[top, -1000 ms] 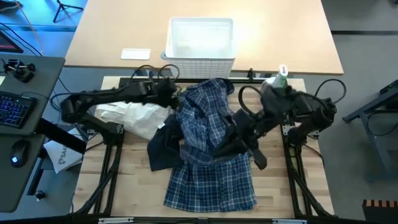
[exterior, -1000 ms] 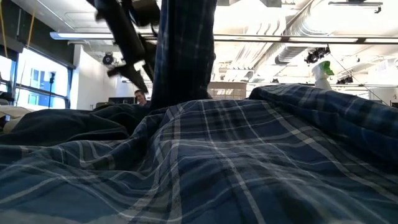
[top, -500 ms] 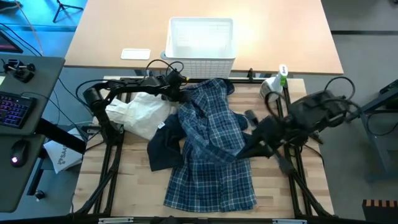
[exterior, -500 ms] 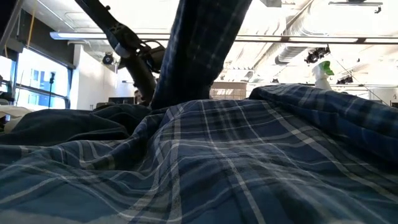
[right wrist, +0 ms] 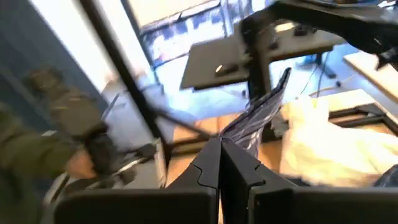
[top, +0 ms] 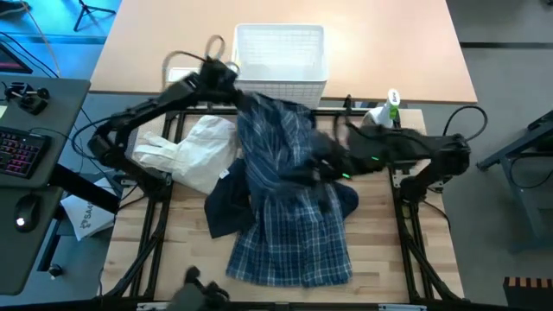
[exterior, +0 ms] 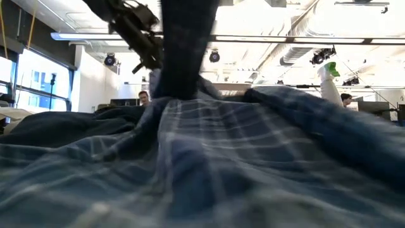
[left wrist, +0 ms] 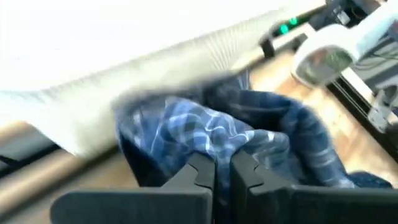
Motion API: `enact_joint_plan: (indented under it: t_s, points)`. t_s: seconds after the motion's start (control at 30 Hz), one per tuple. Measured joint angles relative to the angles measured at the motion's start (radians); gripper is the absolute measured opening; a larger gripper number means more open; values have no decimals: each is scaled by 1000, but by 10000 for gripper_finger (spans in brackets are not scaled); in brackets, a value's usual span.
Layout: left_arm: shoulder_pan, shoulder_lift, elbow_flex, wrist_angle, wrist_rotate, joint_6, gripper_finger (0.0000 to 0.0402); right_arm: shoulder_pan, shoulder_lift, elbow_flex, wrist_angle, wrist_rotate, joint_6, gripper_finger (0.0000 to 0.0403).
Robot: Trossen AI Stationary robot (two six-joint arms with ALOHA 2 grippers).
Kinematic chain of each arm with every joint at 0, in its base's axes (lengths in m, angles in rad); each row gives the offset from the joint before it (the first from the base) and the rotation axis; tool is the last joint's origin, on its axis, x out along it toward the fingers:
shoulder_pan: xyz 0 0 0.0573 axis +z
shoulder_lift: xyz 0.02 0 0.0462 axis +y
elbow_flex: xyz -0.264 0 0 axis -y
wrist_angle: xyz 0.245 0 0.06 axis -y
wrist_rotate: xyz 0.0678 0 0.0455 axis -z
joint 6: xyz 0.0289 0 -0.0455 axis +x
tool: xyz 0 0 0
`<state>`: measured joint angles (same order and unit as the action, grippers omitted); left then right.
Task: Fold laundry
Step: Fold the blue plaid flannel shirt
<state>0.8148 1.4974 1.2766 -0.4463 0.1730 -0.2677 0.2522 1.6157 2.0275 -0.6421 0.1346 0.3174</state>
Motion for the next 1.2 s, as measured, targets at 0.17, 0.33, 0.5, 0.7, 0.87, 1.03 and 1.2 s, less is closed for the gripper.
enact_joint_plan:
  t_s: [0.17, 0.33, 0.5, 0.7, 0.87, 1.03, 1.2]
  points:
    - [106, 12, 109, -81, 27, 135, 1, -131, 0, -253, 472, -120, 109, 0]
    - [163, 76, 123, -135, 28, 212, 0, -180, 3, -391, 1000, -264, 244, 0]
    - [172, 145, 123, -183, 28, 255, 0, -125, -19, -305, 1249, -374, 172, 0]
    - [139, 191, 124, -173, 42, 255, 0, -21, -40, -160, 1238, -80, -157, 0]
    - [117, 180, 124, -143, 31, 265, 0, 18, -74, -93, 1059, 30, -270, 0]
    - [110, 166, 142, -166, 17, 321, 0, -11, -90, -92, 914, 158, -166, 0]
    - [118, 166, 188, -267, -52, 360, 4, -117, -46, -94, 739, 101, 105, 0]
